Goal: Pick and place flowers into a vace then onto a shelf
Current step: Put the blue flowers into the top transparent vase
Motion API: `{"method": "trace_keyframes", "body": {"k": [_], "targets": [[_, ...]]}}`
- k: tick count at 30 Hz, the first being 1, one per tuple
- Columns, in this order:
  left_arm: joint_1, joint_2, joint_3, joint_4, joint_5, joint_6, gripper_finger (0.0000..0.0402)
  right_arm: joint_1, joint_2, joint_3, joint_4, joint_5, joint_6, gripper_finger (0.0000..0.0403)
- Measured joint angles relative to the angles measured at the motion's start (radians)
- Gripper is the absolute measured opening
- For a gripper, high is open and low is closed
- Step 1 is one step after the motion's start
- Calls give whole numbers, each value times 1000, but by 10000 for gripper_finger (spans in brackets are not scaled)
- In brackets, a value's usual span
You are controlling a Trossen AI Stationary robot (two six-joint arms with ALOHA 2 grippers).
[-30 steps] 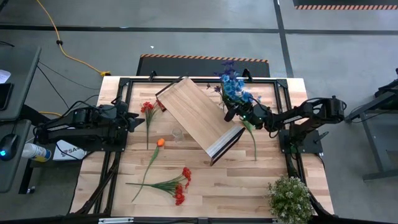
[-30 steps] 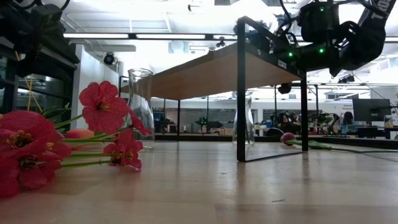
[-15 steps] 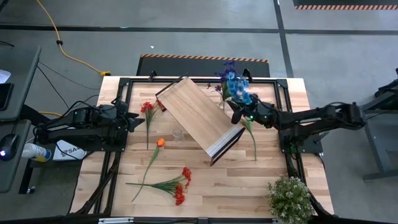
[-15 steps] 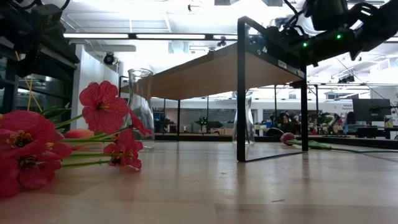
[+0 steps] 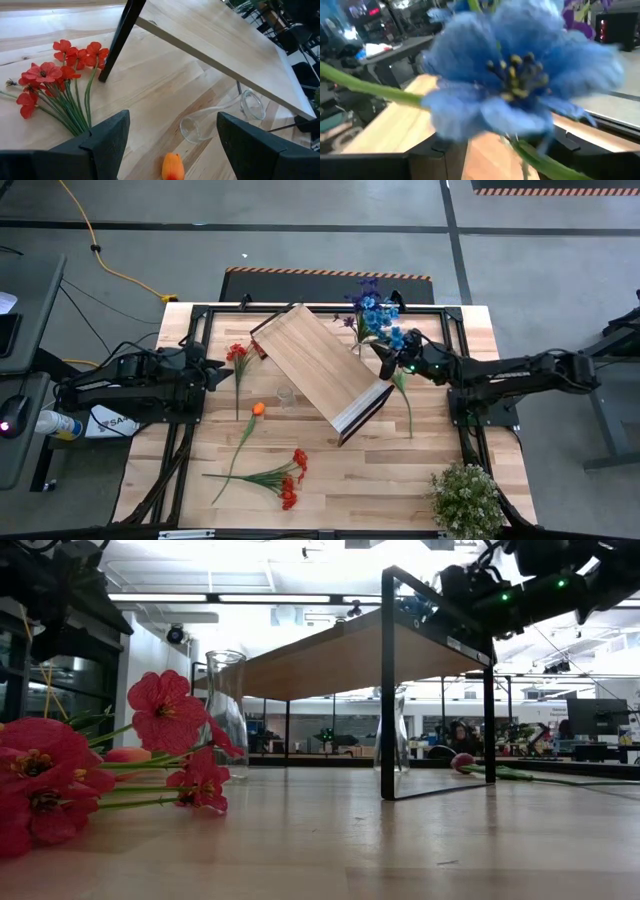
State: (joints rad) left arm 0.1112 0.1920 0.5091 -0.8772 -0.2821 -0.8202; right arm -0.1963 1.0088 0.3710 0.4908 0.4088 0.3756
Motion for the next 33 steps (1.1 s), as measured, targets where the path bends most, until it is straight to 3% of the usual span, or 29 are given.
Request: {"method": "trace_keyframes", "body": {"k": [17, 33], "targets": [[0, 0, 0, 0, 0, 3, 333, 0, -226, 0, -267, -54, 10, 182], [0, 0, 0, 0, 0, 4, 333, 0, -318, 0, -440, -195, 32, 181]]}}
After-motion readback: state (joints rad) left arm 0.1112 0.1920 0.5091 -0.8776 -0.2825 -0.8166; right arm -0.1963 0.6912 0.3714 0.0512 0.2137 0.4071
